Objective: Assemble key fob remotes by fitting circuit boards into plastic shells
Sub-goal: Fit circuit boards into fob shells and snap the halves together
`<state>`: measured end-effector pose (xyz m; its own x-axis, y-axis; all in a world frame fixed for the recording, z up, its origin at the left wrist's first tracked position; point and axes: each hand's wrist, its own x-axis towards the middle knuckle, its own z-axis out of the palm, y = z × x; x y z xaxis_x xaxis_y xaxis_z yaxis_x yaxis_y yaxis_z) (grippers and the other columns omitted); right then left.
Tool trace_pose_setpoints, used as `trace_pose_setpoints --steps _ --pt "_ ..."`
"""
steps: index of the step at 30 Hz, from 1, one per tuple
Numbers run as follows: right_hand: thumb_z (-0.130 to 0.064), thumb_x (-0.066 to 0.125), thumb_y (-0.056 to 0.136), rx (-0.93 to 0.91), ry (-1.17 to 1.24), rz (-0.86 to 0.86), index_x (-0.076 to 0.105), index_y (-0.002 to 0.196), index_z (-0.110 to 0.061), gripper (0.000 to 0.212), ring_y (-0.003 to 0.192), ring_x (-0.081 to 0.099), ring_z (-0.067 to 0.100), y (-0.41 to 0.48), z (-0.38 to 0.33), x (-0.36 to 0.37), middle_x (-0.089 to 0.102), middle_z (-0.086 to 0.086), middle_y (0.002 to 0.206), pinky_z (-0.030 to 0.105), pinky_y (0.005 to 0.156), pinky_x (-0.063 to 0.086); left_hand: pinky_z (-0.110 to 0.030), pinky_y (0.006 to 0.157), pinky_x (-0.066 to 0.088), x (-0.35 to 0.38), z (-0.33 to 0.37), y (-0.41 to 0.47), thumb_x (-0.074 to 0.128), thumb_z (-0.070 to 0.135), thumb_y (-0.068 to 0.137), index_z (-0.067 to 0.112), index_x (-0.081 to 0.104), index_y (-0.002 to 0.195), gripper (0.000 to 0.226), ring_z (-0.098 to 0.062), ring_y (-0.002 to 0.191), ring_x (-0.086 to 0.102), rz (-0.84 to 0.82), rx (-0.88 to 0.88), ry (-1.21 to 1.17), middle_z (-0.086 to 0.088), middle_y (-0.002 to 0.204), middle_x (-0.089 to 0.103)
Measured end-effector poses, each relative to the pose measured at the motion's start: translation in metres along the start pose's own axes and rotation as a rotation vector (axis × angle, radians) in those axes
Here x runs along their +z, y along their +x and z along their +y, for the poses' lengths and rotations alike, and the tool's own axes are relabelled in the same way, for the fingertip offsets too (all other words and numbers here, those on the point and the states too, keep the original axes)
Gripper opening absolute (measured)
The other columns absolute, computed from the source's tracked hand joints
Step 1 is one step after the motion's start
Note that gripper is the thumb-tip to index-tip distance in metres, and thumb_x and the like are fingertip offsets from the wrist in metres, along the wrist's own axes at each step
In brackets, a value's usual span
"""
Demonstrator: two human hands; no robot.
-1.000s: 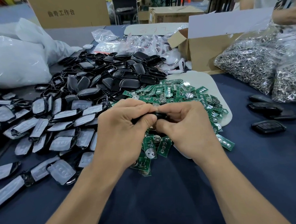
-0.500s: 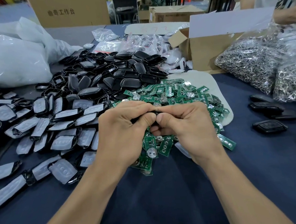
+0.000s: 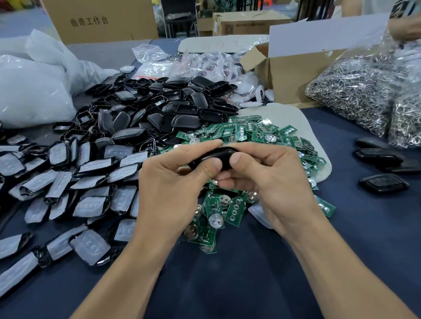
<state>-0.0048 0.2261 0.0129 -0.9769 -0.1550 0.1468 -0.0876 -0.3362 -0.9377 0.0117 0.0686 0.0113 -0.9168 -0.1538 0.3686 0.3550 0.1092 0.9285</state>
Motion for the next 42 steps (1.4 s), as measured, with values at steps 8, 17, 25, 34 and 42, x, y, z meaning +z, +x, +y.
trace_pose_setpoints --steps 8,17,25,34,42 --pt "0.004 0.061 0.098 0.017 -0.03 -0.016 0.079 0.099 -0.009 0.023 0.067 0.076 0.022 0.0 0.0 0.001 0.078 0.014 0.077 0.028 0.065 0.062 -0.014 0.085 0.055 0.003 0.0 -0.002 0.081 0.01 0.087 0.042 0.081 0.101 0.034 -0.006 0.101 0.074 0.032 0.021 0.019 0.014 0.102 0.079" --pt "-0.001 0.066 0.094 -0.078 -0.17 -0.019 0.083 0.101 -0.011 0.021 0.065 0.073 0.024 -0.001 0.003 0.003 0.078 0.012 0.081 0.029 0.063 0.059 -0.024 0.081 0.058 0.007 0.0 -0.006 0.076 0.007 0.089 0.041 0.082 0.096 0.034 -0.015 0.097 0.074 0.02 0.06 0.026 0.009 0.098 0.078" --pt "-0.001 0.066 0.09 -0.126 -0.131 0.033 0.084 0.092 -0.019 0.026 0.061 0.07 0.02 -0.004 0.011 0.009 0.077 0.011 0.074 0.029 0.062 0.058 -0.043 0.08 0.063 0.009 -0.003 -0.007 0.076 0.005 0.088 0.036 0.083 0.092 0.033 -0.019 0.087 0.075 0.05 0.013 0.037 0.006 0.093 0.078" --pt "0.002 0.064 0.096 -0.004 -0.079 0.098 0.083 0.083 -0.012 0.027 0.055 0.069 0.019 -0.001 0.008 0.011 0.075 0.014 0.07 0.026 0.056 0.056 -0.021 0.08 0.059 0.005 0.0 0.001 0.08 0.021 0.081 0.038 0.082 0.098 0.025 -0.008 0.091 0.076 0.027 -0.091 0.028 0.01 0.092 0.081" --pt "-0.009 0.073 0.085 -0.093 -0.214 0.07 0.084 0.093 -0.021 0.018 0.068 0.074 0.027 0.0 0.005 0.002 0.079 0.009 0.08 0.037 0.067 0.063 -0.021 0.077 0.057 0.005 0.001 0.002 0.079 0.008 0.08 0.035 0.083 0.089 0.029 -0.013 0.084 0.076 0.05 -0.066 -0.078 0.003 0.089 0.081"
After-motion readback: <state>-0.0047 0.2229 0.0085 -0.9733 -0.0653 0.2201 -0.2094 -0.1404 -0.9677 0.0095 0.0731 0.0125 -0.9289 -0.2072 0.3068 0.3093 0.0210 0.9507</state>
